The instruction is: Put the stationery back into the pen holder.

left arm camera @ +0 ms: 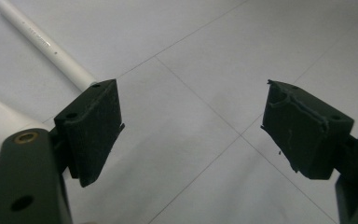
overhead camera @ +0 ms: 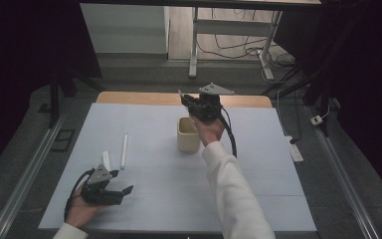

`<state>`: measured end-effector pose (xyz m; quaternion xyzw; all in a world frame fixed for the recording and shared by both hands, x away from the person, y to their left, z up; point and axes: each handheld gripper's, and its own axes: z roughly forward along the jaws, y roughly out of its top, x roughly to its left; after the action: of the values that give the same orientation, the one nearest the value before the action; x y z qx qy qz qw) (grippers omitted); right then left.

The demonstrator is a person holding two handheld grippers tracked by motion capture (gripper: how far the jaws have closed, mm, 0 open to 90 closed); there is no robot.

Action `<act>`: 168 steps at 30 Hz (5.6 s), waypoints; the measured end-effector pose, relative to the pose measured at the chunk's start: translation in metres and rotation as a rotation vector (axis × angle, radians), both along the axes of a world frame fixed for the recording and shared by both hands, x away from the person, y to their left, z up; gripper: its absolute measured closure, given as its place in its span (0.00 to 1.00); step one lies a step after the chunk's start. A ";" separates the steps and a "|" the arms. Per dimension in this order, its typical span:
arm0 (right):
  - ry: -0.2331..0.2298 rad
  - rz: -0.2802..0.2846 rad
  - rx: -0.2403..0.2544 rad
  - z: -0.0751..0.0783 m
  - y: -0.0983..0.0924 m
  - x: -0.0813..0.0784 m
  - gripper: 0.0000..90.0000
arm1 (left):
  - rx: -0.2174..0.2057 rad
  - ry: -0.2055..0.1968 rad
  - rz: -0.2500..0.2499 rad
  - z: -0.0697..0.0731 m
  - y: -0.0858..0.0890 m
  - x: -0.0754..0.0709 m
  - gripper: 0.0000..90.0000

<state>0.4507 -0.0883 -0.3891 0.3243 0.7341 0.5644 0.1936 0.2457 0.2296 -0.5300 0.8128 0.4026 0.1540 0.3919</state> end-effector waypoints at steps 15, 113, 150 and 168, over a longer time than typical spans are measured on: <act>0.000 -0.006 0.037 -0.010 0.006 0.014 0.89 | -0.005 -0.001 0.005 0.000 0.002 0.000 0.21; 0.137 0.049 -0.253 -0.099 -0.160 -0.130 0.56 | 0.004 -0.012 0.020 0.002 0.001 -0.001 0.21; 0.110 0.037 -0.327 -0.109 -0.186 -0.137 0.54 | -0.009 0.001 0.097 0.017 0.002 0.002 0.22; 0.120 0.012 -0.349 -0.113 -0.193 -0.139 0.53 | 0.016 0.057 0.095 0.041 -0.005 0.043 0.23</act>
<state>0.3122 -0.2811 -0.5018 0.3144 0.8330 0.4092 0.1995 0.2883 0.2245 -0.4889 0.7999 0.4504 0.1526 0.3660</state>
